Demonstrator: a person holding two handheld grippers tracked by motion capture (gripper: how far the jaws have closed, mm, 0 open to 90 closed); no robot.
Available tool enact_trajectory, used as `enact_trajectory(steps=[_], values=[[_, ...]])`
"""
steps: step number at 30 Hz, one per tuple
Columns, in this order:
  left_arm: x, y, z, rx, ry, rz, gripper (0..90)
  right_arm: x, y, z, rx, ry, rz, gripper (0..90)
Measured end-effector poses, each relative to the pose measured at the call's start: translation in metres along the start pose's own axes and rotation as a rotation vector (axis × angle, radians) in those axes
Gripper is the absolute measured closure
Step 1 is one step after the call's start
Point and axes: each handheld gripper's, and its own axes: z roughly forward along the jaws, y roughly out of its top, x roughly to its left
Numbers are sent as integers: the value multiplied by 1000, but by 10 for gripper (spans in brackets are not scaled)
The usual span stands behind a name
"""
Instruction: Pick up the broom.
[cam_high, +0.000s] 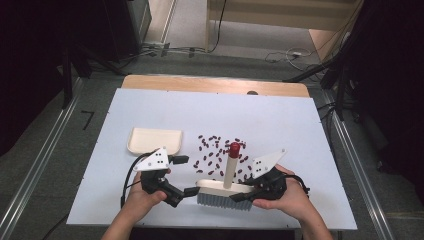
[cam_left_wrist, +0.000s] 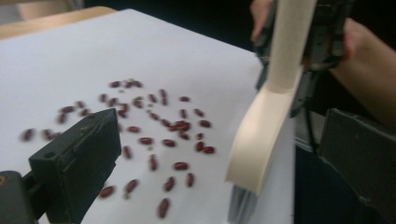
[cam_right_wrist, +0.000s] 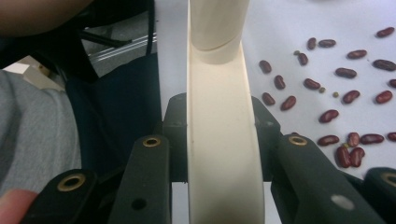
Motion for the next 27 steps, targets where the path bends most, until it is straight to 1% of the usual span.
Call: enact_trajectory(steps=[3, 5, 6, 7, 8, 10, 13, 15, 16, 17, 19, 27], values=[[6, -2, -10, -26, 58, -12, 0, -1, -1, 2, 9, -10, 4, 653], [10, -4, -16, -44, 88, -22, 0, -3, -2, 3, 15, -12, 9, 653], [13, -5, -20, -53, 113, -26, 0, -3, -2, 4, 15, -17, 15, 652], [15, -6, -24, -57, 127, -26, 0, -4, -3, 5, 15, -18, 21, 652], [16, -7, -26, -60, 139, -29, 0, -5, -3, 6, 14, -19, 16, 653], [20, -9, -32, -71, 167, -38, 0, -6, -4, 8, 18, -26, 35, 653], [26, -14, -42, -90, 191, -60, 0, -10, -7, 10, 19, -28, 42, 653], [29, -15, -45, -95, 208, -67, 0, -12, -8, 12, 20, -29, 55, 652], [30, -16, -47, -99, 213, -71, 0, -13, -9, 12, 19, -31, 51, 653], [32, -17, -49, -102, 223, -78, 0, -14, -10, 12, 16, -29, 57, 652], [33, -19, -52, -105, 232, -79, 0, -16, -11, 12, 12, -30, 64, 652], [37, -25, -51, -102, 253, -97, 0, -21, -15, 11, 4, -42, 79, 652]])
